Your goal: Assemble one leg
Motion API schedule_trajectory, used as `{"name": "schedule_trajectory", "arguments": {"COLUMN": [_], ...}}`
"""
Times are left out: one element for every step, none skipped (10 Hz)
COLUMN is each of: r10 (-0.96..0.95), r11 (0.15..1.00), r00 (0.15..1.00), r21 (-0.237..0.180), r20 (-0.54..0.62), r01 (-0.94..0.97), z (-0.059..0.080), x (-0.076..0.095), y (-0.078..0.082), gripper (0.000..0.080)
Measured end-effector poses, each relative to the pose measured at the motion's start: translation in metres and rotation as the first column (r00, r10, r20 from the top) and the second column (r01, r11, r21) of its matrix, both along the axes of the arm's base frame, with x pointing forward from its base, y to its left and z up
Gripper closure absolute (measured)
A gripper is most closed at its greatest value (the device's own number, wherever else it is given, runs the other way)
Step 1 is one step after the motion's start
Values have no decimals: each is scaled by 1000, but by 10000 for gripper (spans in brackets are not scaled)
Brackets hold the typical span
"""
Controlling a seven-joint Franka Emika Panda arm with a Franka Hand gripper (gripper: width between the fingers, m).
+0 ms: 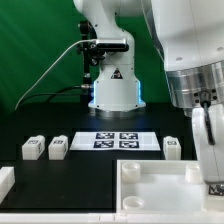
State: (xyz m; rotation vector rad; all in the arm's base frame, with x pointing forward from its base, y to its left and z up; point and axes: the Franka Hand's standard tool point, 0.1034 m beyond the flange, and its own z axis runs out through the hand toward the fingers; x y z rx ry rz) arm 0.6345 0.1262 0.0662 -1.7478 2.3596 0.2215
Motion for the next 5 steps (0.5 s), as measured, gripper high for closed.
{"name": "schedule_trajectory", "arguments": {"r10": [-47,-91,-78,-77,-47], "r11": [999,996,997,997,999], "r00": [999,996,997,997,999], "r21": [-3,1,1,1,-1], "r20": [-8,-22,-19,-19,-12], "r01": [47,91,78,77,47], "z": [0,-1,-1,-1,-1], "x": [0,0,-1,-1,-1], "y": [-1,0,1,1,2], "gripper": [508,508,402,263,185]}}
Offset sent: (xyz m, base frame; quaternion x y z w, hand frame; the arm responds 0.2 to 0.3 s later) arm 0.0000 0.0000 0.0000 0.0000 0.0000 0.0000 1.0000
